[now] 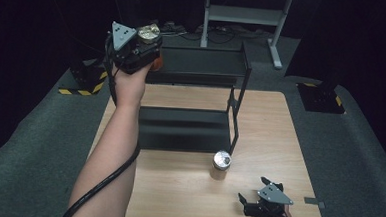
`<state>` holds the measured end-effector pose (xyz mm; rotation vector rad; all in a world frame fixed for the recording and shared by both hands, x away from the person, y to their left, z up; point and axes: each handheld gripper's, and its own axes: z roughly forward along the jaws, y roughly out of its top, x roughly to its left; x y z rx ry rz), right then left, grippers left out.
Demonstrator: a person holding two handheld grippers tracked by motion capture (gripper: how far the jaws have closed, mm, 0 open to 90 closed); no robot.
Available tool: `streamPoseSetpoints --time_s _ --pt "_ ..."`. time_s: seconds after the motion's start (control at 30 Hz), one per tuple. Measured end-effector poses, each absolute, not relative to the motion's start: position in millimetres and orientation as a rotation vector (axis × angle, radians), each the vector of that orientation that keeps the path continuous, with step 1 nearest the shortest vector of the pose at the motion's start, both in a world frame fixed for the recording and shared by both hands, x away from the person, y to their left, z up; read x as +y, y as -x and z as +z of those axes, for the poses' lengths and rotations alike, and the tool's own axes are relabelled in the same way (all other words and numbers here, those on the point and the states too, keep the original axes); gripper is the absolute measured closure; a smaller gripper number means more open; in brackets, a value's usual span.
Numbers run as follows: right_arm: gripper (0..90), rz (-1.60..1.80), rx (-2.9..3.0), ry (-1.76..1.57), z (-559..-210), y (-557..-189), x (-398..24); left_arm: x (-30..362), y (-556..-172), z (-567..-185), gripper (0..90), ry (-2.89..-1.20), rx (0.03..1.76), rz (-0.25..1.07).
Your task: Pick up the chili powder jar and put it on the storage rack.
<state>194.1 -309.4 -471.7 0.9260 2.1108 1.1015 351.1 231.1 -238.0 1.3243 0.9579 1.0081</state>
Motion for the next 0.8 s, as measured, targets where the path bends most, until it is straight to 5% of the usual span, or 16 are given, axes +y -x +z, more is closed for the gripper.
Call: streamPoseSetpoints --time_s 0.57,0.8 --pt "0.9 1.097 2.110 -0.923 -471.7 -193.6 -308.6 232.4 -352.4 -238.6 33.5 -1.324 0.965 0.998" --pt "0.9 1.095 2.110 -0.924 -471.6 -193.5 -308.4 234.8 -352.1 -240.2 14.6 -1.308 0.977 0.985"
